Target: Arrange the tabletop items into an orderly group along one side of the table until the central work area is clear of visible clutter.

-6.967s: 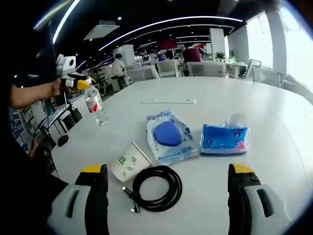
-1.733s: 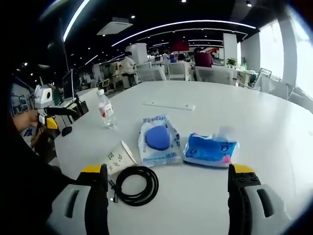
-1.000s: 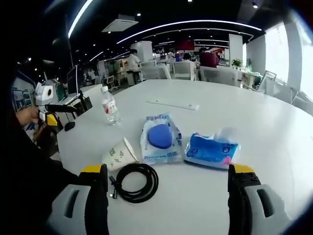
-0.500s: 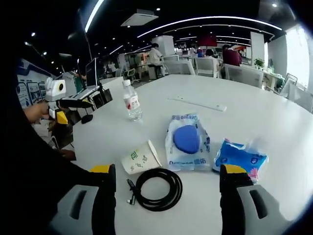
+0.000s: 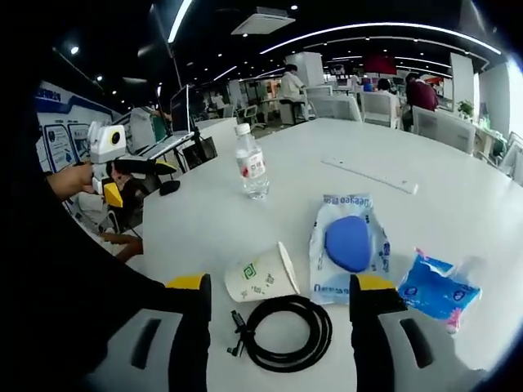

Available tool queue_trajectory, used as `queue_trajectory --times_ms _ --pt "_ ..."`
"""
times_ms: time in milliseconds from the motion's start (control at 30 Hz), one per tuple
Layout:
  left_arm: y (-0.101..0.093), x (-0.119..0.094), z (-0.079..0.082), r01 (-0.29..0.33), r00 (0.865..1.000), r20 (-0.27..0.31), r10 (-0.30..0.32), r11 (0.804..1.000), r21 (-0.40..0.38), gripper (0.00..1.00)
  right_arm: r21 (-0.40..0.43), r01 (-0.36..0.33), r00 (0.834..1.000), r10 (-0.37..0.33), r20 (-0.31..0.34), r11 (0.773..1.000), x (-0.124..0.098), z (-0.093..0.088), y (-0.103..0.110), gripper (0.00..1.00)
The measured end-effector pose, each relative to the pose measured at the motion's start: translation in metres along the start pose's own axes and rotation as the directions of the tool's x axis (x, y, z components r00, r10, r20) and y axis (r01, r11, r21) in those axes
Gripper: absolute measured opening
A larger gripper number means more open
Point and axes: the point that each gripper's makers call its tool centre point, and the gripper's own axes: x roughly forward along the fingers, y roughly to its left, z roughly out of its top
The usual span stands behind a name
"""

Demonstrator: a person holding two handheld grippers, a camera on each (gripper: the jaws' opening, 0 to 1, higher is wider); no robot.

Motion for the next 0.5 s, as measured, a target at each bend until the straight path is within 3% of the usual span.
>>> queue_trajectory --times_ms 367,500 --pt "-0.006 -0.001 -0.003 0.006 1.0 0.0 -0.006 1.0 0.005 1.0 -0.013 -0.072 0.997 0.072 0.002 0.997 0.015 0.01 0.008 0.53" --pt "-0.009 -0.002 -0.003 0.007 1.0 -0.002 -0.007 1.0 0.006 1.0 -0.022 -0.107 0.994 0.107 -0.024 0.994 0.023 0.006 0.011 0.47"
